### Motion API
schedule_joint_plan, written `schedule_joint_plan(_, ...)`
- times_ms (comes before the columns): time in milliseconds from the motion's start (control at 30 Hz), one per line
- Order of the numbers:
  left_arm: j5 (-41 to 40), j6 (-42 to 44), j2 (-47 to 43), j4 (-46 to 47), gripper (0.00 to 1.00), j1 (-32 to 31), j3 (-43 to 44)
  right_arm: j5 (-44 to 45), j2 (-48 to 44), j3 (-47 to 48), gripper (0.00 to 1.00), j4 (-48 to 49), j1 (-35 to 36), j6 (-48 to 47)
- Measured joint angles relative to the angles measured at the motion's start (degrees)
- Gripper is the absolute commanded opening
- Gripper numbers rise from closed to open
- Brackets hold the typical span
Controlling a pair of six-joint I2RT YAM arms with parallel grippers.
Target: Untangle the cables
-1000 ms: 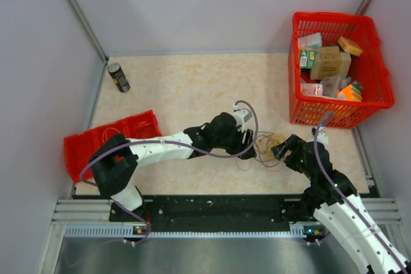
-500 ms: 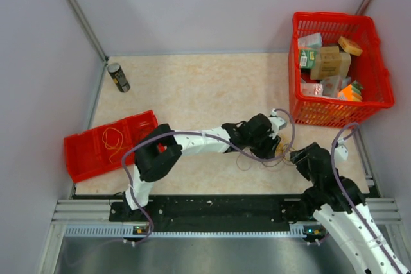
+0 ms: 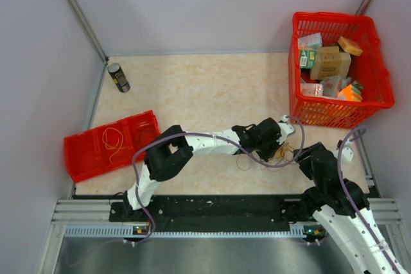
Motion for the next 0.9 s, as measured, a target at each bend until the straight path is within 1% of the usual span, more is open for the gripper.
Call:
schedule_joint_plan(33,-0.5,0.2,0.0,-0.3,0.00,0.0,0.0,0.0,0.0,0.0,0.54,0.0,0.0,0.1)
schedule_joint_plan(133,-1.6,0.3,-1.0,-0.6,0.00,-0.2,-0.8,-0.1,0.1,-0.5,0.51,0.4,0.0,0.6)
schedule_joint_plan(233,-1.8,-0.2,-5.5,-1.3,0.00,-0.4,-4.3,-1.8,1.6,-2.4,0.50,2.8,0.0,0.0)
schedule_joint_plan(367,0.1,-1.9,-15.6,-1.6,0.00,-0.5,-9.5,-7.4,10.1,-3.8,0.51,9.0,0.0,-3.0)
schedule_joint_plan(467,1.6,-3.6,-23.9,-1.5,0.00,-0.7,-11.3,-9.7,16.1,-3.8,0.49,13.2,0.0,-4.5)
schedule_joint_plan(533,1.5,-3.8,-27.2,-1.4,0.00,-1.0,-12.2,-10.7,18.7,-4.2,0.44,16.5,-0.1,-4.9)
schedule_joint_plan(600,0.7,-4.1,-32.3,-2.0,0.00,-1.6,-14.3,-12.0,20.6,-5.3,0.27,20.2,-0.3,-5.1)
schedule_joint_plan(667,-0.2,-4.2,-37.7,-3.5,0.00,-2.0,-16.0,-14.1,22.8,-7.2,0.15,24.8,-1.5,-4.7)
schedule_joint_plan(700,-0.8,-4.3,-40.8,-4.4,0.00,-2.2,-16.5,-15.3,24.1,-8.3,0.12,27.1,-2.4,-4.3)
schedule_joint_plan(767,-1.9,-4.2,-47.2,-6.4,0.00,-2.3,-16.6,-17.1,26.9,-10.2,0.13,30.8,-3.7,-3.3)
schedule_joint_plan(800,-2.4,-4.0,-50.6,-7.2,0.00,-2.3,-16.5,-17.7,28.7,-10.8,0.16,32.4,-4.1,-2.6)
schedule_joint_plan(833,-3.1,-3.7,-53.9,-8.6,0.00,-2.3,-15.9,-18.1,30.3,-11.2,0.21,33.7,-4.3,-2.1)
schedule_joint_plan(900,-5.6,-3.1,-60.2,-11.5,0.00,-2.3,-13.4,-18.5,32.6,-11.8,0.33,36.2,-4.4,-1.5)
